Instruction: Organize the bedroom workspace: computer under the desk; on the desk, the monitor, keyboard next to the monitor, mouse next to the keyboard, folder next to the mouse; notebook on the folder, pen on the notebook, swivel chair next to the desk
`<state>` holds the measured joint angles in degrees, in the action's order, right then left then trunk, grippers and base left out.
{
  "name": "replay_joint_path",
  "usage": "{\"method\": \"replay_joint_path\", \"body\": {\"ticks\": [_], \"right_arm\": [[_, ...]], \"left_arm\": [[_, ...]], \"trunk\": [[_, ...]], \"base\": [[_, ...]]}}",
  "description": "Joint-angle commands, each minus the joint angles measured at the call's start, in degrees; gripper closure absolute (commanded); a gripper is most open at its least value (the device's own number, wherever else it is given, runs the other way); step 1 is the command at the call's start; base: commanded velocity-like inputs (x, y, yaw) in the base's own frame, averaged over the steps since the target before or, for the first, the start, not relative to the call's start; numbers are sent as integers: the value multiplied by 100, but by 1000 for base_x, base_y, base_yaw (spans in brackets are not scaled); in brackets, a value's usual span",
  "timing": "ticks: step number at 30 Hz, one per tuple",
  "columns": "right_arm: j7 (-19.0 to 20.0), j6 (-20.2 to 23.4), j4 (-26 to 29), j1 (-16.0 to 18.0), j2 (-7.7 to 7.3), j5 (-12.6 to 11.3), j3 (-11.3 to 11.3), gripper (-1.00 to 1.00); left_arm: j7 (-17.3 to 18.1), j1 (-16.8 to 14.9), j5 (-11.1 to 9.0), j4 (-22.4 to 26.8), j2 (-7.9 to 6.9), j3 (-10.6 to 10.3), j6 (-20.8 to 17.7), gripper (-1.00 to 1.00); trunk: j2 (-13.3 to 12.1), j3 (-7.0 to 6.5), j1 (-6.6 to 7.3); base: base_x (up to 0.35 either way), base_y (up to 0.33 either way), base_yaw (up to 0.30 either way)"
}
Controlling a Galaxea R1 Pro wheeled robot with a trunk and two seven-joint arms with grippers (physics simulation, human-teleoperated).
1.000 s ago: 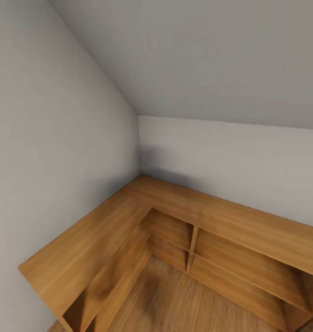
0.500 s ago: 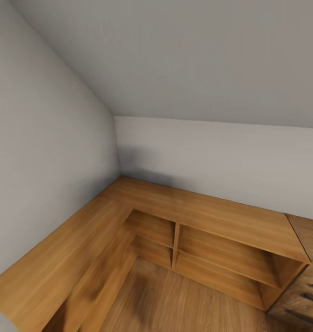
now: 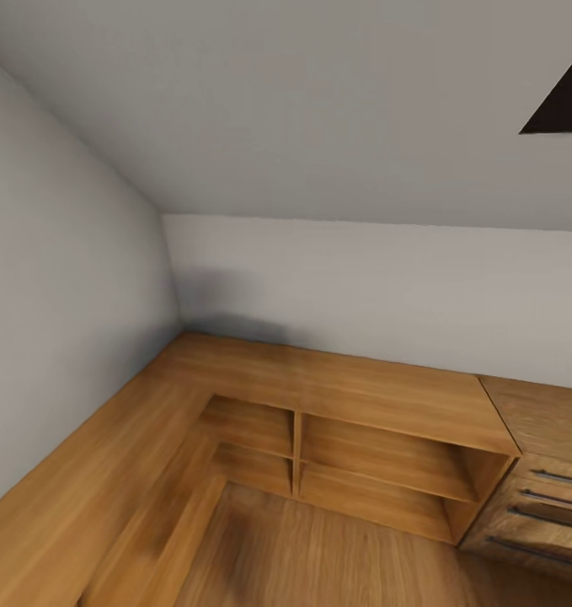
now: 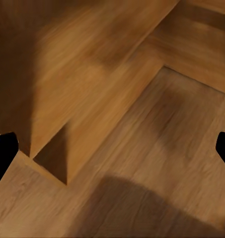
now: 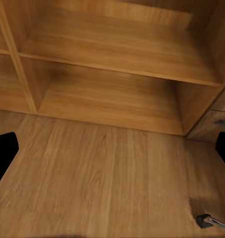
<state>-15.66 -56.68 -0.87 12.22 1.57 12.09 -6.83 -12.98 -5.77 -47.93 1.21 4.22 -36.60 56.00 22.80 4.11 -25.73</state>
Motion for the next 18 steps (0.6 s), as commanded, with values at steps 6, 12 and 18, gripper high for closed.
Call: {"method": "replay_joint_path", "body": {"ticks": [6, 12, 18], "right_arm": [[-25, -18, -4, 8, 1, 59, -46, -100], [-28, -18, 3, 8, 1, 57, -51, -100], [-33, -18, 8, 8, 1, 57, -53, -100]], "left_arm": [[-62, -3, 3, 2, 0, -49, 8, -100], [-64, -3, 3, 4, 0, -49, 8, -100], [-64, -3, 3, 3, 0, -49, 8, -100]], "trunk": [[12, 12, -6], [12, 12, -6], [12, 12, -6]], "base": [[239, 203, -298], [243, 191, -297], [166, 74, -297]]}}
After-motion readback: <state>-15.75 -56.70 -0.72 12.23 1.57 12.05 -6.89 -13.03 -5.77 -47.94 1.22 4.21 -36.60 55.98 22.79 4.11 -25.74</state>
